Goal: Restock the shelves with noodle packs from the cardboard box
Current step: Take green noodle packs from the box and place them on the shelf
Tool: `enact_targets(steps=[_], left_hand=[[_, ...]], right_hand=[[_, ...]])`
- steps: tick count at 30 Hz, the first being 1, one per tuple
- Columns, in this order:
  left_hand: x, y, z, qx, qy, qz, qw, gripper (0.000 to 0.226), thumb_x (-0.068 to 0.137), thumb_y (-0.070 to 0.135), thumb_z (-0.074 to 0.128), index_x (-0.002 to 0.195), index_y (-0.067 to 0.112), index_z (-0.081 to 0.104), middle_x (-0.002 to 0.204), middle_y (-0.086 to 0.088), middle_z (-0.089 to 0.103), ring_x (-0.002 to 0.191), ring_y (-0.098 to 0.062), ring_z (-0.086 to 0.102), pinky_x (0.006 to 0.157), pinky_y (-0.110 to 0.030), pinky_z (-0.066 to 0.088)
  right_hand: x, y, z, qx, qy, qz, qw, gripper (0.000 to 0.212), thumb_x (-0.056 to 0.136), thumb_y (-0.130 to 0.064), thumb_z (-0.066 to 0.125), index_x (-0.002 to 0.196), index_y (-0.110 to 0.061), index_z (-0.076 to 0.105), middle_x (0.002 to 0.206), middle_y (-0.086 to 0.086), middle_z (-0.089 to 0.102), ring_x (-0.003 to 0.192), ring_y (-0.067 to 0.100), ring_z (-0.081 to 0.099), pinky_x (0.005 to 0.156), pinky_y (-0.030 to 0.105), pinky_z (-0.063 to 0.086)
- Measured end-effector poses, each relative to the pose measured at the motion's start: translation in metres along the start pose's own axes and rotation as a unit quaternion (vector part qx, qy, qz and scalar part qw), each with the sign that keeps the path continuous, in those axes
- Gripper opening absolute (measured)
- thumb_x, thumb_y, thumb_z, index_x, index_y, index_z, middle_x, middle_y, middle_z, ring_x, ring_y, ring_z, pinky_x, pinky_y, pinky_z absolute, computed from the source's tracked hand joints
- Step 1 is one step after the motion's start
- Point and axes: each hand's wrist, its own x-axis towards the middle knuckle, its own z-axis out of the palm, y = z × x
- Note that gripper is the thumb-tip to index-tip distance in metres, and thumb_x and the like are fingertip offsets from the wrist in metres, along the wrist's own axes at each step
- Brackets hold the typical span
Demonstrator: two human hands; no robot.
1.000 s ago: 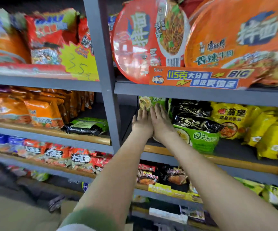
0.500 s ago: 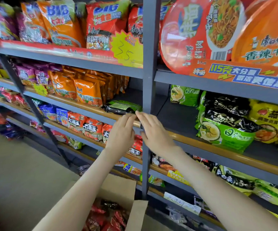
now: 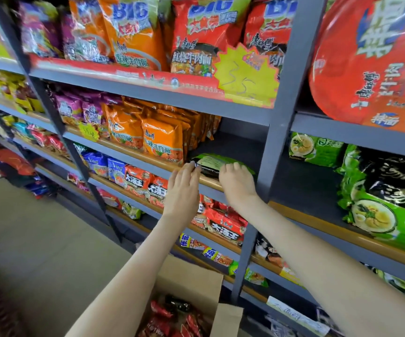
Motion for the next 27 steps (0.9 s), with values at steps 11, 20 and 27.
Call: enact_targets(steps=[11, 20, 27], left_hand=[[0.027, -0.011, 0.015, 0.067, 0.124, 0.073, 0.987, 0.068, 0.074, 0.028, 0.080, 0.133, 0.007, 0.052, 0.136, -0.009, 0.055, 0.131, -0.024, 0.046, 0.112, -0.051, 0.017], [0.019, -0.007, -0.028, 0.026, 0.204, 0.170, 0.964, 0.037, 0.073, -0.003, 0.069, 0.109, 0.006, 0.065, 0.105, -0.008, 0.068, 0.100, -0.026, 0.064, 0.107, -0.044, 0.028], [-0.023, 0.028, -0.097, 0.073, 0.243, 0.202, 0.946, 0.033, 0.080, -0.001, 0.058, 0.112, 0.004, 0.065, 0.104, -0.011, 0.068, 0.094, -0.029, 0.063, 0.099, -0.040, 0.034]], right_hand=[[-0.019, 0.015, 0.015, 0.079, 0.257, -0.117, 0.956, 0.034, 0.078, -0.001, 0.072, 0.109, 0.005, 0.062, 0.101, 0.020, 0.066, 0.093, 0.033, 0.063, 0.081, 0.042, 0.055], [-0.064, 0.035, -0.008, 0.092, 0.328, -0.148, 0.928, 0.025, 0.092, -0.008, 0.053, 0.111, 0.004, 0.063, 0.104, 0.016, 0.066, 0.098, 0.028, 0.061, 0.092, 0.033, 0.044], [-0.111, 0.057, -0.027, 0.164, 0.386, -0.145, 0.896, 0.029, 0.088, -0.003, 0.061, 0.116, 0.000, 0.057, 0.106, 0.015, 0.066, 0.103, 0.024, 0.054, 0.093, 0.032, 0.043]])
